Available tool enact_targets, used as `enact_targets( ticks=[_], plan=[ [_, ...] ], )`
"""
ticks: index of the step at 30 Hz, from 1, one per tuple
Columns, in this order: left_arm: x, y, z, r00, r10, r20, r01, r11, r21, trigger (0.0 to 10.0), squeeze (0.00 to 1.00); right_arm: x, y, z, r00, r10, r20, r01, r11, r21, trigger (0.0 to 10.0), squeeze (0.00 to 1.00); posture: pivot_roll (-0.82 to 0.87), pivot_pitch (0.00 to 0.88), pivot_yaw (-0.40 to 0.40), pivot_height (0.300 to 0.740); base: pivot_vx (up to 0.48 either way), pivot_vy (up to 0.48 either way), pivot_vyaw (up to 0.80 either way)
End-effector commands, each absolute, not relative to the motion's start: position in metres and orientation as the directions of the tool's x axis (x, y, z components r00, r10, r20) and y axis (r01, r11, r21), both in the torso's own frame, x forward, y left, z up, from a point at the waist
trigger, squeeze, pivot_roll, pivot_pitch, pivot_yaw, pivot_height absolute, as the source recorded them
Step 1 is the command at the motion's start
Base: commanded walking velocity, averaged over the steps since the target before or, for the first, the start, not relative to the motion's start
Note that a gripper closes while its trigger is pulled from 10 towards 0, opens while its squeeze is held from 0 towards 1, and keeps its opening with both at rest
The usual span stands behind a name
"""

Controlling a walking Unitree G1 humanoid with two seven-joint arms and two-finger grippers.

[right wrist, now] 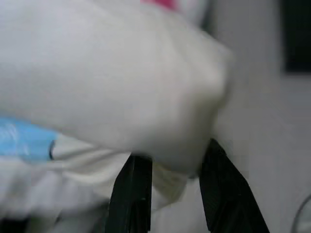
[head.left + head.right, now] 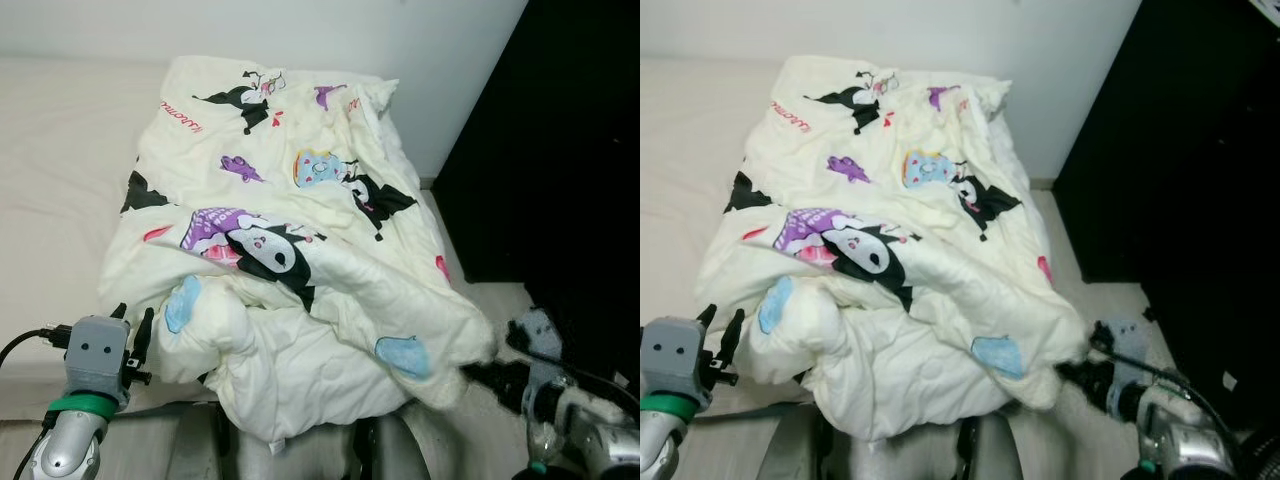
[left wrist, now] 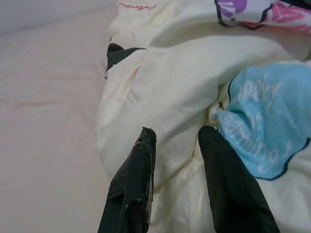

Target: Clean up the room

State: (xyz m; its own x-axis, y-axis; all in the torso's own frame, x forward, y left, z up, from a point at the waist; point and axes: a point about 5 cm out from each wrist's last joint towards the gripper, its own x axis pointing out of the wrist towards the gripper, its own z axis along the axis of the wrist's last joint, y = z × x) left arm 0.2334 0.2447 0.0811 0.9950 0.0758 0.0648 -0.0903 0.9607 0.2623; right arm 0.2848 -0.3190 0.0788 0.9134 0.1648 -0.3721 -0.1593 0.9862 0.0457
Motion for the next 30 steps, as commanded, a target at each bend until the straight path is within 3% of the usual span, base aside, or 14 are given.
enact_targets(
  ticks=[1, 3, 4, 6, 7, 12, 13, 16, 19, 22, 23, 25, 26, 30],
  plan=[
    [0.231, 0.245, 0.078, 0.996, 0.068, 0.052, -0.08, 0.96, 0.268, 10.0, 0.0, 0.284, -0.332, 0.084, 0.943, 0.075, -0.324, -0.068, 0.997, 0.033, 10.0, 0.0, 0.06, 0.074, -0.046, 0.597, 0.0, 0.0, 0.0],
    [0.231, 0.245, 0.078, 0.996, 0.07, 0.055, -0.082, 0.96, 0.268, 10.0, 0.0, 0.286, -0.334, 0.089, 0.954, 0.071, -0.293, -0.062, 0.997, 0.04, 10.0, 0.0, 0.06, 0.071, -0.047, 0.597, 0.0, 0.0, 0.0],
    [0.231, 0.246, 0.079, 0.996, 0.072, 0.058, -0.085, 0.96, 0.268, 10.0, 0.0, 0.288, -0.334, 0.092, 0.959, 0.09, -0.27, -0.074, 0.995, 0.07, 10.0, 0.55, 0.06, 0.07, -0.048, 0.597, 0.0, 0.0, 0.0],
    [0.231, 0.246, 0.079, 0.996, 0.072, 0.058, -0.085, 0.96, 0.268, 10.0, 0.0, 0.288, -0.334, 0.092, 0.959, 0.09, -0.27, -0.074, 0.995, 0.07, 10.0, 0.55, 0.06, 0.07, -0.048, 0.597, 0.0, 0.0, 0.0],
    [0.231, 0.248, 0.079, 0.995, 0.076, 0.059, -0.089, 0.959, 0.268, 10.0, 0.0, 0.287, -0.334, 0.095, 0.957, 0.128, -0.26, -0.104, 0.989, 0.105, 10.0, 1.0, 0.06, 0.066, -0.049, 0.597, 0.0, 0.0, 0.0],
    [0.23, 0.251, 0.079, 0.994, 0.087, 0.062, -0.101, 0.958, 0.267, 10.0, 0.0, 0.281, -0.338, 0.093, 0.926, 0.174, -0.334, -0.161, 0.985, 0.066, 10.0, 1.0, 0.06, 0.06, -0.051, 0.597, 0.0, 0.0, 0.0],
    [0.23, 0.25, 0.079, 0.994, 0.087, 0.062, -0.101, 0.958, 0.267, 10.0, 0.0, 0.277, -0.339, 0.088, 0.898, 0.203, -0.39, -0.208, 0.978, 0.03, 10.0, 0.0, 0.06, 0.058, -0.052, 0.597, 0.0, 0.0, 0.0],
    [0.231, 0.249, 0.079, 0.994, 0.084, 0.064, -0.098, 0.959, 0.266, 10.0, 0.0, 0.273, -0.341, 0.087, 0.881, 0.231, -0.413, -0.246, 0.969, 0.017, 10.0, 0.0, 0.06, 0.054, -0.051, 0.597, 0.0, 0.0, 0.0],
    [0.233, 0.248, 0.079, 0.994, 0.085, 0.07, -0.1, 0.961, 0.258, 10.0, 0.0, 0.281, -0.342, 0.099, 0.928, 0.222, -0.3, -0.205, 0.975, 0.085, 10.0, 0.0, 0.05, 0.048, -0.047, 0.597, 0.0, 0.0, 0.0],
    [0.244, 0.243, 0.091, 0.99, 0.082, 0.117, -0.106, 0.969, 0.224, 10.0, 0.0, 0.309, -0.323, 0.146, 0.979, 0.193, 0.068, -0.204, 0.942, 0.265, 10.0, 0.0, 0.05, 0.043, -0.045, 0.597, 0.0, 0.0, 0.0],
    [0.244, 0.243, 0.091, 0.99, 0.082, 0.117, -0.106, 0.969, 0.224, 10.0, 0.0, 0.309, -0.323, 0.146, 0.979, 0.193, 0.068, -0.204, 0.942, 0.265, 10.0, 0.0, 0.05, 0.043, -0.045, 0.597, 0.0, 0.0, 0.0],
    [0.254, 0.232, 0.101, 0.986, 0.053, 0.155, -0.085, 0.974, 0.21, 10.0, 0.0, 0.323, -0.293, 0.173, 0.948, 0.219, 0.232, -0.285, 0.909, 0.305, 10.0, 0.0, 0.05, 0.041, -0.045, 0.597, 0.0, 0.0, 0.0],
    [0.254, 0.232, 0.101, 0.986, 0.053, 0.155, -0.085, 0.974, 0.21, 10.0, 0.0, 0.323, -0.293, 0.173, 0.948, 0.219, 0.232, -0.285, 0.909, 0.305, 10.0, 0.0, 0.05, 0.041, -0.045, 0.597, 0.0, 0.0, 0.0],
    [0.268, 0.209, 0.107, 0.986, 0.013, 0.164, -0.043, 0.982, 0.182, 10.0, 0.0, 0.333, -0.221, 0.17, 0.898, 0.377, 0.225, -0.425, 0.875, 0.233, 10.0, 0.0, 0.04, 0.038, -0.051, 0.597, 0.0, 0.0, 0.0]
  ],
)
